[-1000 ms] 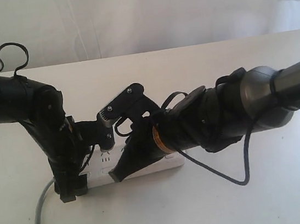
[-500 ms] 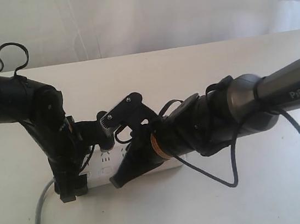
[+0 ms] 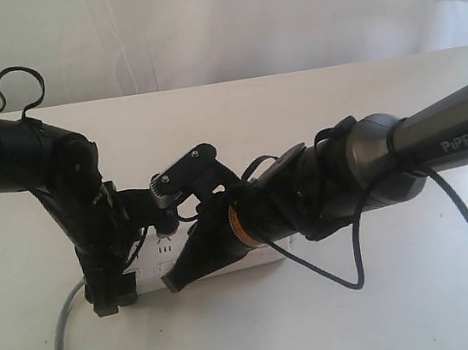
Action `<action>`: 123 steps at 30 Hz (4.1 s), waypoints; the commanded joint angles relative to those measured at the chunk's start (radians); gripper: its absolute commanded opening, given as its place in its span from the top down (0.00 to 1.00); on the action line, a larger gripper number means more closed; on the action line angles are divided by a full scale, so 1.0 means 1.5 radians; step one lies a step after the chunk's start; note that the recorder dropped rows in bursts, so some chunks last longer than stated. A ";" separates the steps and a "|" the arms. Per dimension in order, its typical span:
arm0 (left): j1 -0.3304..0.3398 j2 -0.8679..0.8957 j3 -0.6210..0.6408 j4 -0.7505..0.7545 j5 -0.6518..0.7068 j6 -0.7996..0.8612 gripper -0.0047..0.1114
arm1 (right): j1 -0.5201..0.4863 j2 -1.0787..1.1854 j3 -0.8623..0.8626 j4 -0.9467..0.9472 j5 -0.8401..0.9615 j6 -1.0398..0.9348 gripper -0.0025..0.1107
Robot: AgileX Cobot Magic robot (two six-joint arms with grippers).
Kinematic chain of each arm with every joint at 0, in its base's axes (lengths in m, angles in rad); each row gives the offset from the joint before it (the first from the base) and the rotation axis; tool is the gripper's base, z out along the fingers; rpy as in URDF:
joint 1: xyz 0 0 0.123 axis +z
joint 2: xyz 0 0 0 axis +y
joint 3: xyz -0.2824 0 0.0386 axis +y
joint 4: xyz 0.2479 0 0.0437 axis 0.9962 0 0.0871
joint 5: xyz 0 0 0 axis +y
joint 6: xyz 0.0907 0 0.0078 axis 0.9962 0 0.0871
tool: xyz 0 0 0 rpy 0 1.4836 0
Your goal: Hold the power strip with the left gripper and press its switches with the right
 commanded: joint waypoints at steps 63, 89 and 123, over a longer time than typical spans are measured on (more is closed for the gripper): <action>0.003 0.039 0.027 0.010 -0.016 -0.003 0.96 | 0.000 -0.088 0.115 0.020 0.093 -0.011 0.98; 0.003 0.039 0.027 0.010 -0.014 -0.003 0.96 | 0.000 -0.040 0.091 0.018 0.124 -0.012 0.98; 0.003 0.039 0.027 0.010 -0.015 -0.003 0.96 | 0.000 0.014 0.070 0.010 0.107 -0.004 0.98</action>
